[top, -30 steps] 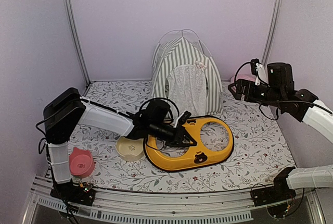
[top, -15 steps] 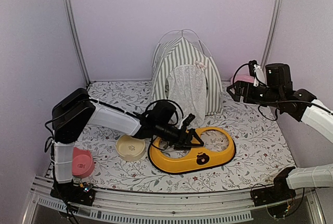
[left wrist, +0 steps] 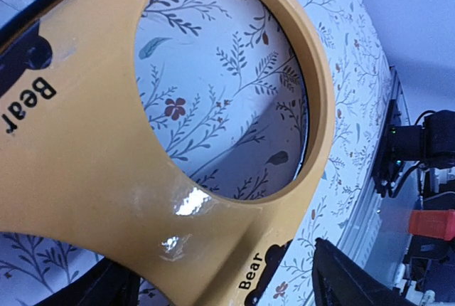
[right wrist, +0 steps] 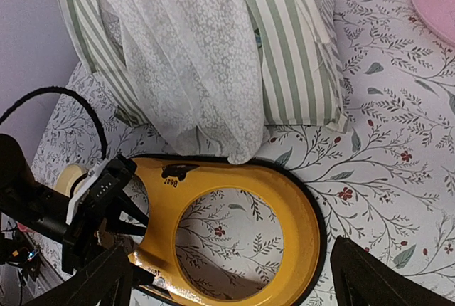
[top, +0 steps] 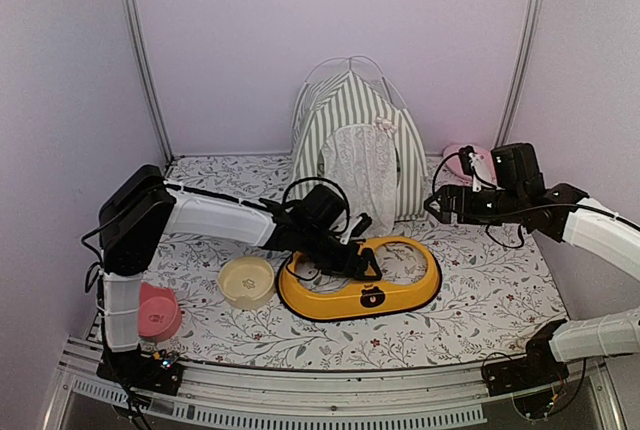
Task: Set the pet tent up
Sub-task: Place the pet food container at the center of the board.
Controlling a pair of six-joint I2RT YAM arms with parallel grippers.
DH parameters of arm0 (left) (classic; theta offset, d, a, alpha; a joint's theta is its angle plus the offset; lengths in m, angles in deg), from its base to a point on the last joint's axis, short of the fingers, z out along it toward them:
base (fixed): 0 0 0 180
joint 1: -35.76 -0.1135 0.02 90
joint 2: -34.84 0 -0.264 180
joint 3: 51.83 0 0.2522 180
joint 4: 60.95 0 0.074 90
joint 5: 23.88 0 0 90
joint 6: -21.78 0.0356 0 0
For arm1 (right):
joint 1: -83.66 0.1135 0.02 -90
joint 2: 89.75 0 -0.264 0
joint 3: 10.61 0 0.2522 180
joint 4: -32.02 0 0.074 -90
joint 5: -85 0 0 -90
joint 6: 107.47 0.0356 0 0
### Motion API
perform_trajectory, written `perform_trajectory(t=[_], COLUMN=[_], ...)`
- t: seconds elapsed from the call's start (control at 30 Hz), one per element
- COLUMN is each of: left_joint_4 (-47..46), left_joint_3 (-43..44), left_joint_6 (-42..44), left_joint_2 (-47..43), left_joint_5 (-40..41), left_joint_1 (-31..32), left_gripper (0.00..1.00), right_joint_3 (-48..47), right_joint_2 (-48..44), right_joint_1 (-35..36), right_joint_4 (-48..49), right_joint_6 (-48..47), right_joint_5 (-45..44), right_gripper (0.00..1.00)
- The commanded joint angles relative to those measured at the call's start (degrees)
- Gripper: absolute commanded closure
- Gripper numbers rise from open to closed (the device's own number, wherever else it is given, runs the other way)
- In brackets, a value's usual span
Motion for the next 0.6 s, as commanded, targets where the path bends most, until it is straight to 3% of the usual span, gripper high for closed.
perform_trajectory(t=[0.0, 0.3, 0.4, 0.57], left_joint_4=[5.8, 5.9, 6.0, 5.6], left_joint_3=[2.6, 3.3, 4.6, 5.1], left_joint_6=[5.6, 10.2, 11.4, 11.7], left_joint_2=[-3.6, -3.0, -2.2, -1.6], left_joint_5=[6.0, 3.3, 2.2, 1.4], left_joint_1=[0.6, 1.9, 2.4, 2.7], left_gripper=[0.17, 0.25, 0.26, 0.26], right_joint_3=[3.3, 11.3, 10.7, 10.4], right_joint_2=[2.8, 11.6, 15.7, 21.1], right_joint_1=[-0.1, 0.5, 2.9, 5.5], right_joint_4=[1.3, 13.7, 15.5, 16.0], right_joint_6=[0.8, 7.2, 8.0, 8.9], right_joint_5=[6.1, 18.6, 16.0, 11.3], right_gripper=[0.05, 0.88, 0.94, 0.97])
